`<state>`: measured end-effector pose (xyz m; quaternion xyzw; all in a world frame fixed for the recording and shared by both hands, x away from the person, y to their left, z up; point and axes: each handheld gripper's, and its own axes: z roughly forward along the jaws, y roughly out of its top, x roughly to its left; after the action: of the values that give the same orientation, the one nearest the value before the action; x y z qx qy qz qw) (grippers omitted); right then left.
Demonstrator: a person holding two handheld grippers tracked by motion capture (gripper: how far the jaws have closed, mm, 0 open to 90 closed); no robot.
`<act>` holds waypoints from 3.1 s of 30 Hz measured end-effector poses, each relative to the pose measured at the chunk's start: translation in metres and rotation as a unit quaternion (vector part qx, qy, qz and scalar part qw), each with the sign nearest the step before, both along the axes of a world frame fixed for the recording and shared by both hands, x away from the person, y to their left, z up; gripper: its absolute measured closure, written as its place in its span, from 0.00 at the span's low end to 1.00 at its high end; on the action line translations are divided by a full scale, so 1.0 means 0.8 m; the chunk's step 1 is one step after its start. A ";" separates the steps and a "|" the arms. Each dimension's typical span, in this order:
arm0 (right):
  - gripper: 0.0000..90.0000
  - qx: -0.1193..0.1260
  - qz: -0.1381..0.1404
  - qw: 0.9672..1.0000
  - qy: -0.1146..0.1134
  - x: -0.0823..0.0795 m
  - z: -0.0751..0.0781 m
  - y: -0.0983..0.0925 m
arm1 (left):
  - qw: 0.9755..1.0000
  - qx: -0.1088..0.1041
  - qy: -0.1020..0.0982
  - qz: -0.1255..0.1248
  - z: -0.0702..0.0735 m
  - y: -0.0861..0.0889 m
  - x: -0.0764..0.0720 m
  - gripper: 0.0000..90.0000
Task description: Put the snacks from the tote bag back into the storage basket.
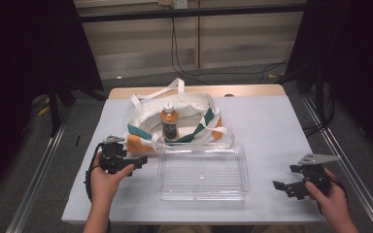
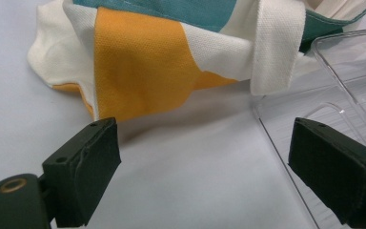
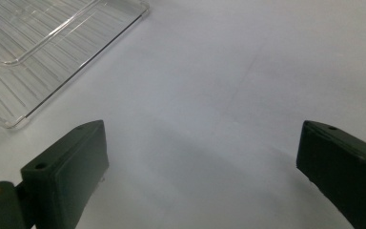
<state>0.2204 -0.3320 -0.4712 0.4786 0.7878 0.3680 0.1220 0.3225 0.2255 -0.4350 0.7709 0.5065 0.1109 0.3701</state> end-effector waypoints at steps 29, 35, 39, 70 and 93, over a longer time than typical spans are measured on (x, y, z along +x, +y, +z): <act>0.03 0.010 -0.014 1.000 -0.002 -0.004 0.001 -0.009 | 0.998 0.020 0.059 -0.007 0.026 -0.019 0.012 0.12; 0.03 0.010 -0.014 1.000 0.000 -0.004 0.001 -0.009 | 0.997 0.030 0.068 -0.011 0.040 -0.027 0.019 0.12; 0.03 0.011 -0.012 1.000 0.000 -0.004 0.001 -0.009 | 0.996 0.037 0.079 -0.013 0.046 -0.032 0.027 0.12; 0.03 0.010 -0.012 1.000 0.001 -0.005 0.000 -0.009 | 0.993 0.055 0.103 -0.035 0.085 -0.074 0.077 0.12; 0.03 0.007 -0.010 1.000 0.002 -0.005 0.000 -0.008 | 0.991 0.066 0.108 -0.045 0.105 -0.117 0.106 0.12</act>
<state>0.2163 -0.3380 -0.4710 0.4883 0.7803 0.3715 0.1211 0.4071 0.1319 -0.3514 0.8232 0.4998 0.0435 0.2659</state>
